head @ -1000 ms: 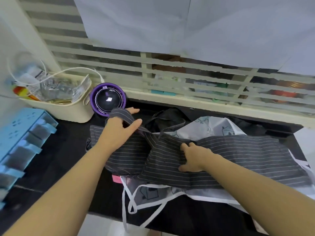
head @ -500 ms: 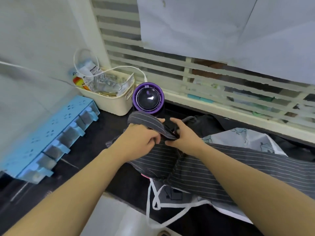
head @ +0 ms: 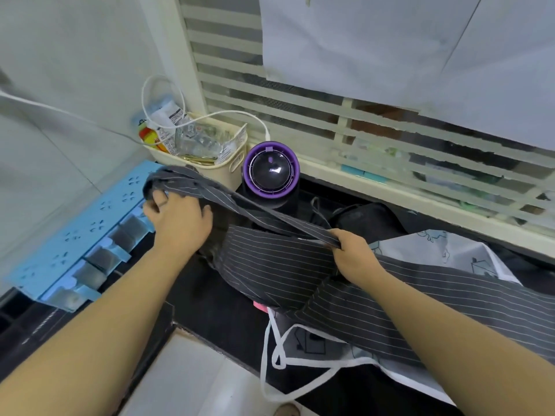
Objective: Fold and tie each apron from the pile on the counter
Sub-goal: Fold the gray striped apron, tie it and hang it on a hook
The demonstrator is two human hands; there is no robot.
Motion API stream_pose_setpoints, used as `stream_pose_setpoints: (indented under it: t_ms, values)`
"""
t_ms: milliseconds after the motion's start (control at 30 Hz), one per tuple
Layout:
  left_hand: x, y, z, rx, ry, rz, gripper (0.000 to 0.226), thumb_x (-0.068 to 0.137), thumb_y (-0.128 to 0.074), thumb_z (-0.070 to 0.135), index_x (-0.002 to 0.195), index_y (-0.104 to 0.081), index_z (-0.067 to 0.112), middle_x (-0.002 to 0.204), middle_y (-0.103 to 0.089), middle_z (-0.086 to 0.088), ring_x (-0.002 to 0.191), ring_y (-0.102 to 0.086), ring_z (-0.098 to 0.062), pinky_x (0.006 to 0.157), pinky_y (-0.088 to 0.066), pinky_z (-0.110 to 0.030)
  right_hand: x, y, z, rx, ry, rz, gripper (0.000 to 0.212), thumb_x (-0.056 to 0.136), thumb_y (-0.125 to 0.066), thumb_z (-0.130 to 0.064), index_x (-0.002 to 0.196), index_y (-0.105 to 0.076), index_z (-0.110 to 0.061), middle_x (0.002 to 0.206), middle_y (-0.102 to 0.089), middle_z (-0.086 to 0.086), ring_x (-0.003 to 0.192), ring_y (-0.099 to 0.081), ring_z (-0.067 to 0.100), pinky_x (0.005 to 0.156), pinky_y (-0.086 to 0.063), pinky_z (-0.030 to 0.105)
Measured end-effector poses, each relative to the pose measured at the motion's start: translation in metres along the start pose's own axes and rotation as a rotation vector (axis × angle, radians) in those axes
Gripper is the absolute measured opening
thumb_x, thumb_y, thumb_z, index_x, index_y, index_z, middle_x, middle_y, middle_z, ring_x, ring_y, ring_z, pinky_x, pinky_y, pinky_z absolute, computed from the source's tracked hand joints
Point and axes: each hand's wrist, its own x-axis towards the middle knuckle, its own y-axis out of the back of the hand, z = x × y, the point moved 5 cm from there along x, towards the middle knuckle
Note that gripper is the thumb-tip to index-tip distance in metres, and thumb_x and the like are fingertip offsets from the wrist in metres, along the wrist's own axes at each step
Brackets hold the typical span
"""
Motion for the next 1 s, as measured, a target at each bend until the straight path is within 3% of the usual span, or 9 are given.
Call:
stream_pose_setpoints:
  t_ms: [167, 300, 400, 500, 600, 700, 800, 900, 1000]
  values:
    - [0.01, -0.005, -0.022, 0.14, 0.048, -0.051, 0.042, 0.093, -0.05, 0.036, 0.117, -0.06, 0.003, 0.126, -0.05, -0.019, 0.123, -0.031, -0.038, 0.099, -0.028, -0.047, 0.0, -0.004, 0.0, -0.065, 0.059, -0.009, 0.056, 0.095, -0.057, -0.018, 0.146, -0.035, -0.018, 0.142, -0.047, 0.001, 0.126, -0.047, 0.02, 0.103, -0.037, 0.028]
    - [0.014, -0.034, -0.034, -0.06, -0.001, -0.372, 0.045, 0.095, -0.051, 0.033, 0.137, -0.051, 0.015, 0.145, -0.043, -0.015, 0.135, -0.034, -0.035, 0.109, -0.03, -0.039, -0.012, 0.007, -0.009, 0.114, 0.142, 0.056, 0.089, 0.082, -0.07, -0.04, 0.152, -0.018, -0.021, 0.149, -0.031, -0.006, 0.121, -0.045, 0.01, 0.101, -0.038, 0.026]
    - [0.012, -0.045, -0.039, -0.451, 0.164, -0.405, 0.042, 0.095, -0.053, 0.025, 0.135, -0.053, 0.011, 0.143, -0.048, -0.012, 0.127, -0.046, -0.032, 0.102, -0.036, -0.036, -0.026, 0.03, -0.009, 0.44, 0.128, 0.267, 0.068, 0.088, -0.064, -0.035, 0.147, -0.032, -0.023, 0.138, -0.045, -0.004, 0.117, -0.049, 0.007, 0.102, -0.04, 0.025]
    - [0.0, -0.049, -0.029, -0.518, 0.234, -0.263, 0.039, 0.086, -0.053, 0.024, 0.122, -0.062, 0.012, 0.134, -0.054, -0.016, 0.117, -0.052, -0.035, 0.098, -0.045, -0.041, -0.035, 0.055, -0.005, 1.001, -0.004, 0.399, 0.029, 0.093, -0.058, -0.018, 0.123, -0.059, -0.018, 0.109, -0.063, -0.003, 0.093, -0.06, 0.005, 0.098, -0.046, 0.025]
    - [-0.032, -0.041, 0.036, -0.474, -0.159, -0.028, 0.041, 0.083, -0.057, 0.016, 0.123, -0.062, 0.013, 0.132, -0.054, -0.014, 0.123, -0.049, -0.031, 0.106, -0.038, -0.045, -0.042, 0.076, -0.003, 1.324, -0.056, 0.432, 0.018, 0.093, -0.057, -0.012, 0.106, -0.066, -0.017, 0.088, -0.06, -0.002, 0.077, -0.056, 0.009, 0.093, -0.048, 0.029]
    - [-0.09, -0.031, 0.122, -0.507, -0.715, 0.006, 0.046, 0.092, -0.055, 0.024, 0.137, -0.048, 0.02, 0.143, -0.045, -0.003, 0.134, -0.038, -0.021, 0.116, -0.023, -0.05, -0.051, 0.099, 0.001, 1.385, -0.048, 0.477, 0.019, 0.09, -0.057, -0.014, 0.106, -0.068, -0.018, 0.095, -0.058, -0.002, 0.078, -0.054, 0.011, 0.086, -0.048, 0.028]
    - [-0.128, -0.051, 0.169, -0.149, -1.06, -0.057, 0.054, 0.097, -0.037, 0.043, 0.148, -0.025, 0.033, 0.159, -0.018, -0.003, 0.147, -0.014, -0.026, 0.116, -0.008, -0.059, -0.068, 0.123, 0.0, 1.357, -0.005, 0.557, 0.021, 0.092, -0.054, -0.012, 0.108, -0.067, -0.018, 0.103, -0.06, -0.003, 0.083, -0.054, 0.011, 0.089, -0.049, 0.027]
    - [-0.132, -0.091, 0.17, 0.179, -0.934, -0.312, 0.054, 0.1, -0.03, 0.048, 0.151, -0.011, 0.039, 0.16, 0.014, -0.004, 0.147, 0.011, -0.03, 0.112, 0.007, -0.065, -0.092, 0.148, 0.013, 1.29, 0.031, 0.723, 0.023, 0.093, -0.053, -0.007, 0.112, -0.065, -0.013, 0.094, -0.064, -0.007, 0.083, -0.055, 0.011, 0.088, -0.049, 0.025]
    - [-0.13, -0.11, 0.161, 0.129, -0.737, -0.458, 0.055, 0.099, -0.029, 0.053, 0.15, -0.012, 0.041, 0.16, 0.015, -0.004, 0.147, 0.011, -0.031, 0.109, 0.008, -0.065, -0.117, 0.163, 0.051, 1.25, -0.027, 0.91, 0.02, 0.092, -0.056, -0.005, 0.103, -0.068, -0.016, 0.08, -0.066, -0.013, 0.075, -0.054, 0.008, 0.079, -0.047, 0.021]
